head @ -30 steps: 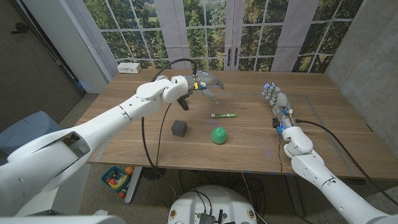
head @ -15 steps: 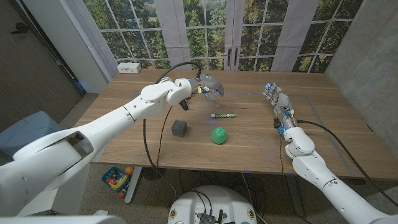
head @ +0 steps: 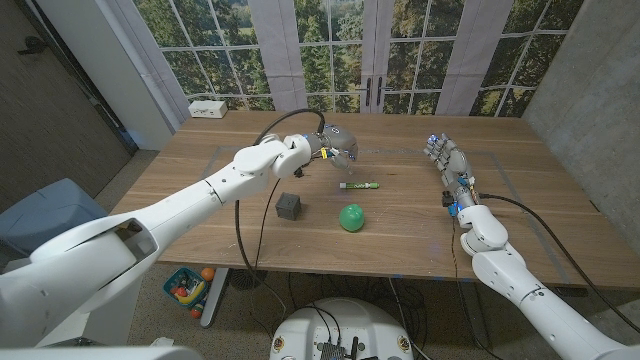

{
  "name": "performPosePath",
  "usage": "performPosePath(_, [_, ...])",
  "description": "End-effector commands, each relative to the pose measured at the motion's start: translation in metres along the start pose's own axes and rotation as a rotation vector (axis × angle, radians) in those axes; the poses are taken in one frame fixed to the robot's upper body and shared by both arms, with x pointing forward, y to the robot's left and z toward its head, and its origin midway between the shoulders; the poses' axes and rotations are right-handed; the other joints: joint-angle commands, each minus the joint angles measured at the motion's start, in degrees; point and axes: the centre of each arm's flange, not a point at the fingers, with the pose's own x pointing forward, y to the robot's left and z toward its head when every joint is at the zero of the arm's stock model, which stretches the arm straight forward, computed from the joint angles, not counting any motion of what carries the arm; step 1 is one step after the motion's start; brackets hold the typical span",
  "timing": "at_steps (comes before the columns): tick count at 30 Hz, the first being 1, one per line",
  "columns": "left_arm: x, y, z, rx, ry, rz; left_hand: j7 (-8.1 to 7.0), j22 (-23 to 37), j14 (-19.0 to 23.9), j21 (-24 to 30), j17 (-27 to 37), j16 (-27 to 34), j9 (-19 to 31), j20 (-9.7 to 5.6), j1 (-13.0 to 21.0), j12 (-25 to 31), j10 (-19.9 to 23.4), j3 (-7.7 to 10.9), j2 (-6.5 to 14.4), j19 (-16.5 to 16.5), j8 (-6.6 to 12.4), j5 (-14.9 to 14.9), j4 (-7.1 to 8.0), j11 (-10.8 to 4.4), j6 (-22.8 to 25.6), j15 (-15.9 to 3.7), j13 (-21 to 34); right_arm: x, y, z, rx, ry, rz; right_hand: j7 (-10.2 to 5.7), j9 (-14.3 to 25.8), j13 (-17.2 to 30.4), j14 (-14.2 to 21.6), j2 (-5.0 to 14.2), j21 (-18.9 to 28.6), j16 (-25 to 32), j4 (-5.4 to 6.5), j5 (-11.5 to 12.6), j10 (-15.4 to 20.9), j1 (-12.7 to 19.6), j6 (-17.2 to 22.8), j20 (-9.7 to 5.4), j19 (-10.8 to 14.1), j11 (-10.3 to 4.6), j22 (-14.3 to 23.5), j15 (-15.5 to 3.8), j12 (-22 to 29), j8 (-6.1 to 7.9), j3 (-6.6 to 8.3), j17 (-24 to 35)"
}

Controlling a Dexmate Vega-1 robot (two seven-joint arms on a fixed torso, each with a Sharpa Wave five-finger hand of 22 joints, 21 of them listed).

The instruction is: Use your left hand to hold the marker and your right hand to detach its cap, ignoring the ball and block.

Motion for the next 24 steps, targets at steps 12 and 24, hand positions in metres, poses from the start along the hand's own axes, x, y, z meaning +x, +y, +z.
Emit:
performPosePath(12, [0.009,-0.016,0.013,0.004,0.034,-0.046,1.61,0.5,-2.9,-1.2,0.3,-0.1,2.0,1.11,1.4,0.5,2.0,-2.11,1.1,-2.2,1.44,-0.5,-0.24,-0.9,-0.7,-8.16,3.5,-0.003,-0.007,-0.002,-0.002,0.002,-0.006,0.39,0.1,0.0,0.7,0.52,-0.2,0.2,-0.52,0.0,0.6,-0.2,0.7,-1.33,0.6,0.22,0.2,-0.13,0.2,0.42,0.09,-0.1])
performPosePath(24, [0.008,-0.028,0.019,0.001,0.034,-0.044,1.84,0.5,-2.9,-1.3,-0.1,-0.3,1.6,0.99,2.3,0.7,3.4,-1.89,1.8,-2.4,1.51,-0.3,-0.38,-1.8,0.7,-8.55,3.1,-0.005,-0.01,-0.002,0.002,0.002,-0.005,0.39,0.1,-0.1,0.7,0.56,-0.4,0.3,-0.67,0.0,0.7,-0.4,0.8,-1.29,0.7,0.29,0.2,-0.09,0.2,0.39,0.08,-0.1])
